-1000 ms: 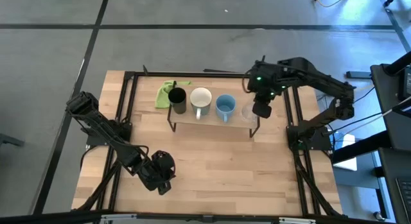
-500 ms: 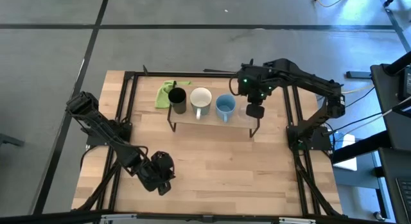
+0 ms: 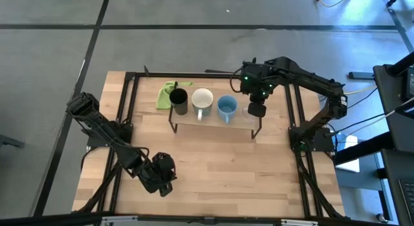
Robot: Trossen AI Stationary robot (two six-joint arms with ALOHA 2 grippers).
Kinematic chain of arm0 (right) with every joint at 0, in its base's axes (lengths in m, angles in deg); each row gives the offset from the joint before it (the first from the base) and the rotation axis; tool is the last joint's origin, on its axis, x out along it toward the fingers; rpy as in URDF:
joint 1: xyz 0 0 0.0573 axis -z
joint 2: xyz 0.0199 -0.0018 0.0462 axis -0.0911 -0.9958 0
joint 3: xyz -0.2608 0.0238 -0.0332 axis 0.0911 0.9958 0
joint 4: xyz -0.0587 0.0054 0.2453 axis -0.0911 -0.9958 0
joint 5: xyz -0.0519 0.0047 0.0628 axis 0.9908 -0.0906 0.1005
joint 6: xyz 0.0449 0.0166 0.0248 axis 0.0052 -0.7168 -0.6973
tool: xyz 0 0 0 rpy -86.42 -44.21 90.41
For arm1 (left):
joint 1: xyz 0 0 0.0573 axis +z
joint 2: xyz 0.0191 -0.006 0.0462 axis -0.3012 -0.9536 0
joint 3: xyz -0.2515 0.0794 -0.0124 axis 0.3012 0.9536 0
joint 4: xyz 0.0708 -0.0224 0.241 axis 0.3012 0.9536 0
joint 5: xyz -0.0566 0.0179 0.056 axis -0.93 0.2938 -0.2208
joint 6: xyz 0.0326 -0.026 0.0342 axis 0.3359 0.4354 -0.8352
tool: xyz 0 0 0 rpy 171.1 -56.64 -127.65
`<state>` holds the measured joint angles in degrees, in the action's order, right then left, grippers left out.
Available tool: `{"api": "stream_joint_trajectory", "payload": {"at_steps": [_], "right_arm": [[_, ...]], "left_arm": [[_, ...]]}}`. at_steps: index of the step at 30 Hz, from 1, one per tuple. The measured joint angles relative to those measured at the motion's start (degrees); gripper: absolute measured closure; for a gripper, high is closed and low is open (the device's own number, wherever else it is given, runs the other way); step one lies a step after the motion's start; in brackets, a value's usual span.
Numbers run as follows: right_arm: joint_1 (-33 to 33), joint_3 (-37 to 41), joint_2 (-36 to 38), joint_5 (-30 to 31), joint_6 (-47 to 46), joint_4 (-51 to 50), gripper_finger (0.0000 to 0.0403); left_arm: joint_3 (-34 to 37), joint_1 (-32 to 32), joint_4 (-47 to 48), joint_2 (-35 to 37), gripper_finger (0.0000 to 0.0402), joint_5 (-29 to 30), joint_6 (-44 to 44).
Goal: Stack small to large cups/mugs on shelf
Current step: Put the transparent mug on the shelf
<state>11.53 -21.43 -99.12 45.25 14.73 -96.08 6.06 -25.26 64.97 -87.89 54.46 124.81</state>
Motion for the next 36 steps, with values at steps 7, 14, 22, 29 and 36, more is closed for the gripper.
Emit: {"api": "stream_joint_trajectory", "payload": {"at_steps": [7,14,22,29,36], "right_arm": [[0.02,3.8,-0.04,-0.95,0.28,0.0,0.0392],[-0.02,3.99,-0.02,-0.95,0.17,0.04,0.0392],[-0.02,3.99,-0.02,-0.95,-1.27,0.06,0.0392],[-0.02,3.99,-0.02,-0.95,-2.4,0.05,0.0392],[-0.02,3.99,0.02,-0.93,-1.52,0.04,0.0392]], "left_arm": [[0.0,0.0,0.02,0.0,0.0335,-0.02,0.0],[0.0,0.0,0.11,0.0,0.0335,-0.02,-0.42],[0.0,0.0,0.66,0.0,0.0335,-0.04,-0.44],[0.0,0.0,0.65,0.0,0.0335,-0.04,-0.47],[0.0,0.0,0.63,0.0,0.0335,-0.05,-0.45]]}}
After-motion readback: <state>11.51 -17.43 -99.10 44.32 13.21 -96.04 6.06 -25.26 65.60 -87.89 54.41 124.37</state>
